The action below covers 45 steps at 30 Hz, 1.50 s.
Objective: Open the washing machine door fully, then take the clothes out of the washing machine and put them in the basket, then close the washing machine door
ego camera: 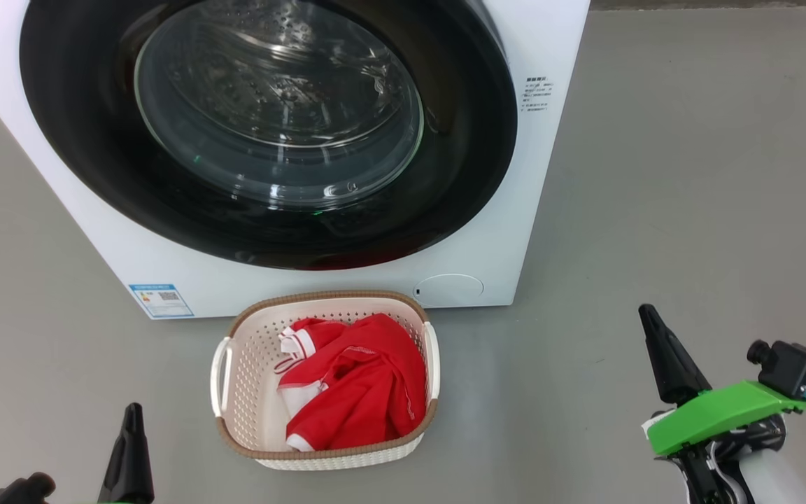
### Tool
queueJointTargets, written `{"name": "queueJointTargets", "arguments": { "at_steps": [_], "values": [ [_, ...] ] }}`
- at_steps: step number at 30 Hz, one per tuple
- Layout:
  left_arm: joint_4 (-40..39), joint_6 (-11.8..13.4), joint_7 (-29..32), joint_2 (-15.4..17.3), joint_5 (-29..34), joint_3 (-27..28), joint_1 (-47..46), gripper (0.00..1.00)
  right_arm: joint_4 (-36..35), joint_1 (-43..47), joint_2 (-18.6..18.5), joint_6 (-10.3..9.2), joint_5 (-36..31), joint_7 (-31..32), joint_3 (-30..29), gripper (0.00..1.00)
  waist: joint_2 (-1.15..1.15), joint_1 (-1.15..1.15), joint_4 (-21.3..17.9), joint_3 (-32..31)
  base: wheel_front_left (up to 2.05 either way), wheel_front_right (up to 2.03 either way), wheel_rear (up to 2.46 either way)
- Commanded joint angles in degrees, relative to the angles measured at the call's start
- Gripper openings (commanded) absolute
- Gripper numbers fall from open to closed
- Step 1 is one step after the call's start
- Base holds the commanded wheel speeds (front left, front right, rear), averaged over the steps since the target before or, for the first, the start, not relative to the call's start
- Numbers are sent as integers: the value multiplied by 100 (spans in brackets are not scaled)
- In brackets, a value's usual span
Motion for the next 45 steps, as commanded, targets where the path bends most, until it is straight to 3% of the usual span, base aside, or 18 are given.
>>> {"name": "queueJointTargets", "arguments": {
  "at_steps": [1,45],
  "values": [
    [-95,-80,37,59,-151,115,-246,0,-169,-48,-15,-5,175,43,-46,0,0,-1,-2,-6,0,0,0],
    [156,-170,730,36,-2595,380,-474,0,-327,271,331,-10,2495,768,-622,0,0,-1,-56,-172,0,0,0]
  ]
}}
